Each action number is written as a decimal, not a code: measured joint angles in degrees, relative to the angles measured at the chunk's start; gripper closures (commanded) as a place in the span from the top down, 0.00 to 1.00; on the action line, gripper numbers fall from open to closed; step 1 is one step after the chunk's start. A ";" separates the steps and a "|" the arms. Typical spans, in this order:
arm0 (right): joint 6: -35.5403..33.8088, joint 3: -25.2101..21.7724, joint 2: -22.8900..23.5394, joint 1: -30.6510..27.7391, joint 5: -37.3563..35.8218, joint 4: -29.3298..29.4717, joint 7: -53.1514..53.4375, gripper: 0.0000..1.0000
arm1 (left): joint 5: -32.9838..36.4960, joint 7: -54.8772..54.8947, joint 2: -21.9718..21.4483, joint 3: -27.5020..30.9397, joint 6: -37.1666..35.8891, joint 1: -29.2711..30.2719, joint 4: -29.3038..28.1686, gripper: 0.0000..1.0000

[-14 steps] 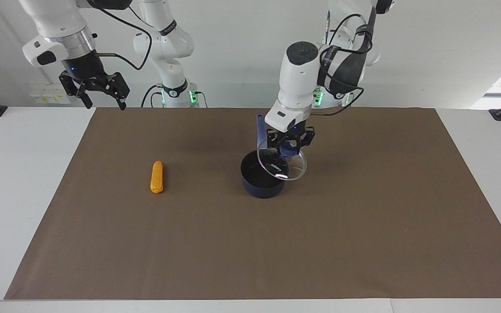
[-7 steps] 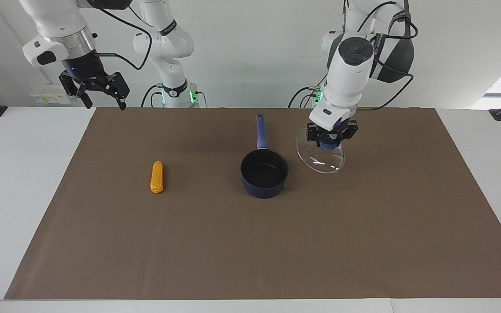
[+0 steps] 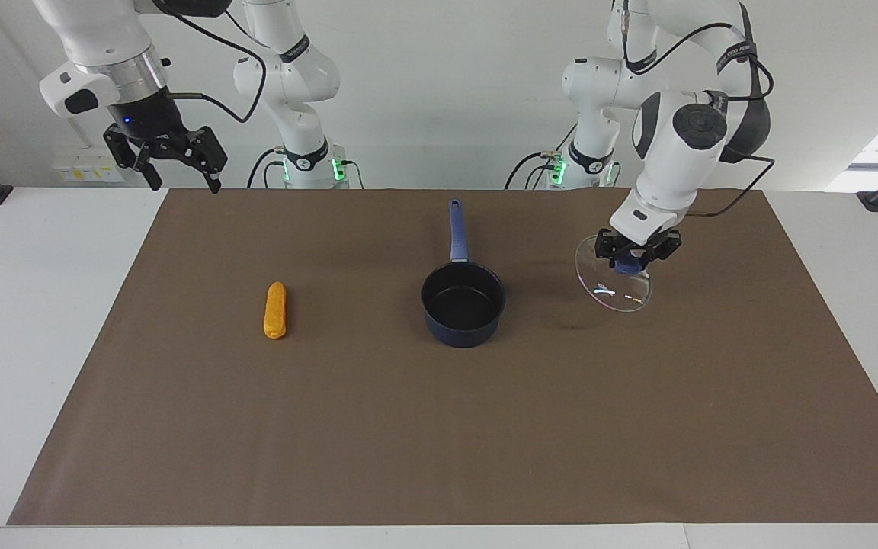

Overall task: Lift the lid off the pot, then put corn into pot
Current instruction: 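Set the lid down beside the pot while the right gripper reaches the corn, then grasp the yellow corn with the right gripper while the left gripper withdraws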

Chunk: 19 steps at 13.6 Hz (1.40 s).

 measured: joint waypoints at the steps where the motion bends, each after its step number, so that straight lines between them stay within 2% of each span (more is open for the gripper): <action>1: -0.14 0.03 0.00 0.01 0.00 0.00 0.00 1.00 | 0.03 2.33 0.07 0.01 3.29 1.80 -2.24 0.00; 4: -0.25 0.28 0.02 0.48 0.00 -0.24 0.00 1.00 | 0.07 9.45 1.60 0.07 15.81 7.62 -9.79 0.00; 5: 0.93 0.30 0.17 0.99 0.00 -0.94 0.00 1.00 | -0.05 10.96 2.71 0.06 19.62 8.92 -11.65 0.85; 6: 3.21 0.33 0.51 1.44 0.00 -2.38 0.00 1.00 | -0.34 11.30 3.21 -0.29 21.01 9.06 -12.17 1.00; 8: 9.18 0.48 2.95 2.05 0.00 -6.25 -0.18 1.00 | -0.17 11.36 4.06 -0.38 22.10 9.11 -12.20 1.00; 12: 19.11 0.69 11.70 4.33 0.00 -10.55 -0.80 1.00 | -0.17 11.31 4.40 -0.33 21.57 9.26 -9.25 1.00; 15: 25.78 0.84 13.72 4.85 0.00 -15.53 -0.82 1.00 | -0.27 8.31 4.34 -0.61 13.03 9.24 -1.69 1.00; 19: 32.93 0.86 16.22 5.79 0.00 -20.98 -0.83 1.00 | -0.70 3.75 4.17 -1.54 -1.93 9.12 10.77 1.00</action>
